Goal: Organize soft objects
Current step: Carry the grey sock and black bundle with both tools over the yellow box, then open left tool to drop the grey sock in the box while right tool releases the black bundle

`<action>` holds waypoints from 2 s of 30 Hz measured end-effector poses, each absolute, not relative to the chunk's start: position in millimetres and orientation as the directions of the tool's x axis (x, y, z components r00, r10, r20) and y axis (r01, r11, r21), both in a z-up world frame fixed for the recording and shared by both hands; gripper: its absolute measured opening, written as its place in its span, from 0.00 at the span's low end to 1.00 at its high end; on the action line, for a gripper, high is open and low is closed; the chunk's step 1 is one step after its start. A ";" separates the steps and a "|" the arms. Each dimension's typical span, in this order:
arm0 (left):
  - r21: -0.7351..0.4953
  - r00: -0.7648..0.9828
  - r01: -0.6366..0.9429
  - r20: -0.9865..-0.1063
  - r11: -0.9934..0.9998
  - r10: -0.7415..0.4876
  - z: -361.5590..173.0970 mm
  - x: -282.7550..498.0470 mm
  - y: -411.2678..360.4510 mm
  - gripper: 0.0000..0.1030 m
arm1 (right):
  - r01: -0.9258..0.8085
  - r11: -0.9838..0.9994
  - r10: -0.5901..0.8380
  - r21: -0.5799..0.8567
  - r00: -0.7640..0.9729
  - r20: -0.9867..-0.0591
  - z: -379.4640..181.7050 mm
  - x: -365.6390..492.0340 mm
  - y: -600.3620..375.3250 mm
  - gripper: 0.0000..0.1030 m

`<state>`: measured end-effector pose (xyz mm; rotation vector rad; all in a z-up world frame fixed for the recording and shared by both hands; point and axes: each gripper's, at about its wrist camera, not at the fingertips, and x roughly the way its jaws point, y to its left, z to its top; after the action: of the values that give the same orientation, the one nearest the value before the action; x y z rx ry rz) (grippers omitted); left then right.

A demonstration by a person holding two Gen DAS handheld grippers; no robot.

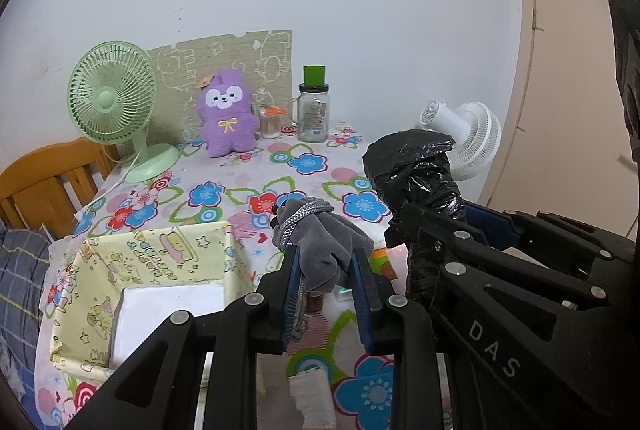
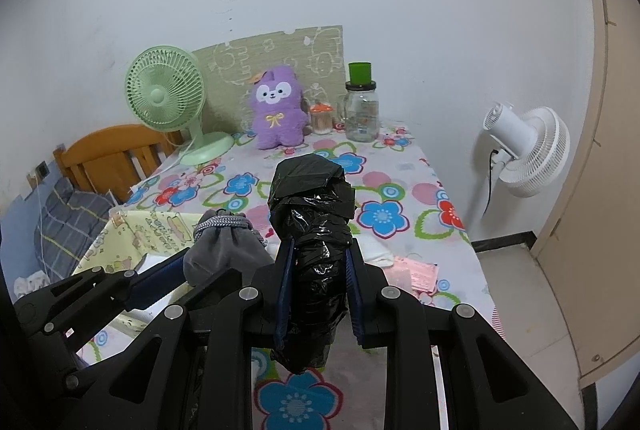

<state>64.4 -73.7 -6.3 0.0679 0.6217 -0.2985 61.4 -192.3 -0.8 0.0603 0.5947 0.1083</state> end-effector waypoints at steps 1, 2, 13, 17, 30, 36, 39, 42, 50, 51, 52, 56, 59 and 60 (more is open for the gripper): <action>-0.028 0.771 0.295 -0.583 0.955 -0.255 -6.3 64.5 -71.5 0.24 | -0.088 0.992 0.121 0.086 0.822 -0.556 -0.5 61.6 -189.1 0.26; -0.028 0.771 0.294 -0.583 0.955 -0.254 -6.6 64.4 -69.5 0.24 | -0.092 0.992 0.122 0.082 0.821 -0.557 -0.3 61.5 -185.9 0.26; -0.033 0.769 0.286 -0.588 0.958 -0.251 -8.5 65.7 -41.3 0.24 | -0.111 0.992 0.130 0.068 0.816 -0.563 -1.5 62.9 -154.6 0.26; -0.034 0.772 0.274 -0.589 0.961 -0.241 -11.0 65.8 -29.2 0.23 | -0.119 0.991 0.133 0.060 0.813 -0.567 -2.8 64.7 -142.0 0.26; -0.054 0.768 0.239 -0.600 0.969 -0.223 -20.7 70.7 6.4 0.23 | -0.170 0.985 0.160 0.038 0.797 -0.583 -10.6 69.7 -97.1 0.26; -0.063 0.765 0.218 -0.609 0.974 -0.210 -25.3 76.4 22.8 0.24 | -0.195 0.980 0.173 0.028 0.786 -0.594 -13.9 74.5 -77.8 0.26; -0.070 0.762 0.205 -0.615 0.976 -0.204 -27.4 81.1 31.2 0.24 | -0.205 0.979 0.178 0.025 0.779 -0.601 -15.8 78.7 -69.5 0.26; -0.075 0.759 0.192 -0.620 0.979 -0.197 -31.0 85.5 39.9 0.24 | -0.217 0.976 0.186 0.023 0.771 -0.609 -18.0 83.8 -60.4 0.26; -0.086 0.752 0.146 -0.638 0.986 -0.167 -43.2 99.1 60.2 0.24 | -0.260 0.965 0.208 0.013 0.741 -0.638 -27.3 100.1 -35.3 0.26; -0.083 0.753 0.136 -0.639 0.987 -0.157 -45.1 101.0 62.5 0.24 | -0.266 0.964 0.213 0.015 0.737 -0.641 -28.6 101.9 -32.8 0.26; -0.076 0.753 0.125 -0.642 0.989 -0.144 -47.5 103.5 64.8 0.24 | -0.274 0.961 0.222 0.021 0.730 -0.646 -30.6 104.9 -30.0 0.26; -0.085 0.735 0.112 -0.663 0.990 -0.141 -55.3 110.9 73.4 0.24 | -0.284 0.959 0.226 0.022 0.712 -0.665 -37.7 114.1 -21.9 0.26; -0.084 0.714 0.128 -0.684 0.988 -0.151 -60.9 115.4 73.7 0.29 | -0.286 0.958 0.224 0.021 0.701 -0.677 -43.2 120.5 -17.5 0.26; -0.082 0.711 0.127 -0.688 0.989 -0.148 -62.4 116.3 74.6 0.30 | -0.287 0.958 0.225 0.024 0.697 -0.680 -44.8 122.7 -17.2 0.26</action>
<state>116.3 74.6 -62.4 -0.0295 0.7653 -0.1527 122.7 -17.2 -44.8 -0.0863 0.7467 0.2858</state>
